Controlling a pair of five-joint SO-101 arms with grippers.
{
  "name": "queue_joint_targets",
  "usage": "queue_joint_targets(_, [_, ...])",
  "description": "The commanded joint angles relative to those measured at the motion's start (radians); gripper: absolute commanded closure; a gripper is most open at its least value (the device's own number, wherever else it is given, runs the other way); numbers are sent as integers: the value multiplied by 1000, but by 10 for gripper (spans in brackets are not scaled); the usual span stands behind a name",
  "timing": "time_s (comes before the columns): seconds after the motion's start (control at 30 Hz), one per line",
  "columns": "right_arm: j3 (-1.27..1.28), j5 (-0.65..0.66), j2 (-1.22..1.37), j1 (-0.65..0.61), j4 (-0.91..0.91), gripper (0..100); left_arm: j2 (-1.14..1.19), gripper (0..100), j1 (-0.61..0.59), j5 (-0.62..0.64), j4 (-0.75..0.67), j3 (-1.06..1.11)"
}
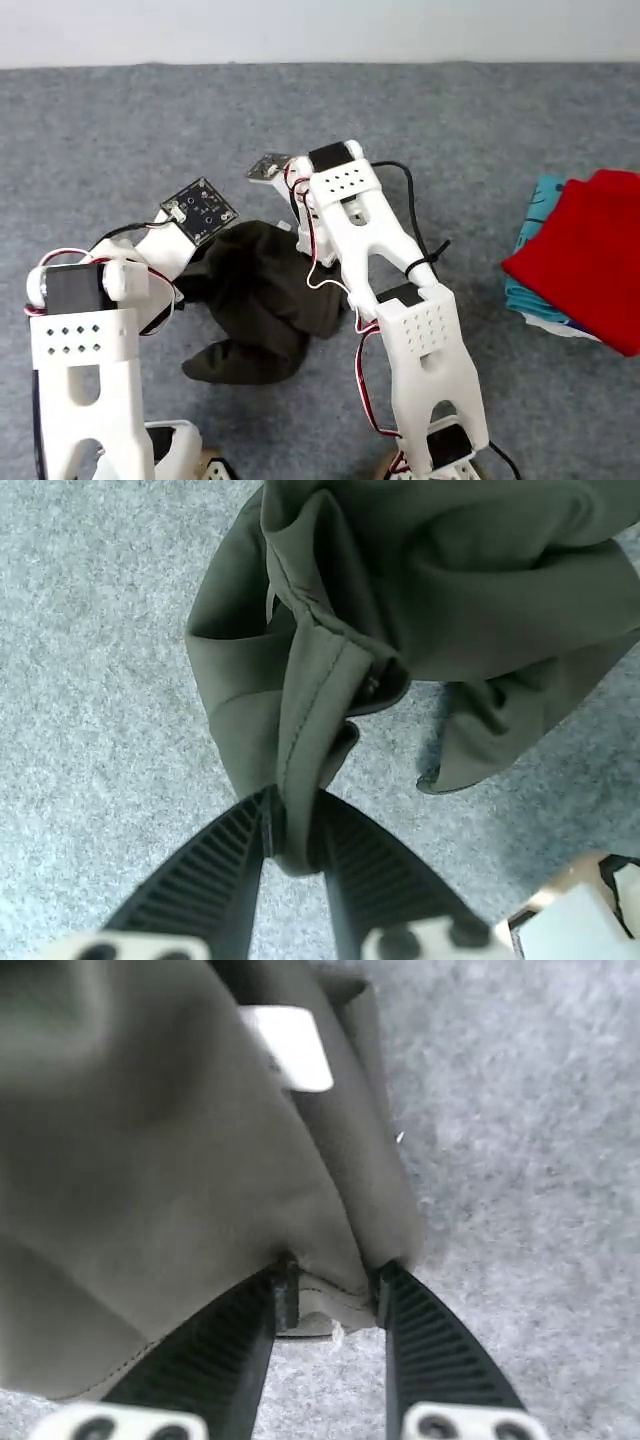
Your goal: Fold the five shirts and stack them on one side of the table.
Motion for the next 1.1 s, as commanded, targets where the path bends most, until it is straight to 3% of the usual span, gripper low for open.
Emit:
queue_joint_targets(0.0, [-8, 3, -8, 8, 4, 859, -9, 985, 9, 8, -20, -4])
queue_joint_targets(0.17, [-8, 6, -18, 5, 10, 998, -9, 985, 9, 8, -20, -4])
queue_joint_targets(0.53, [-83, 48, -196, 39, 114, 990, -17, 985, 3, 11, -63, -15])
queue_joint_targets(0.9, [-83, 78, -529, 130, 114, 990, -17, 985, 2, 178, -140, -91])
queue_joint_targets(1.07, [-83, 123, -665, 179, 114, 990, -18, 985, 2, 192, -138, -188])
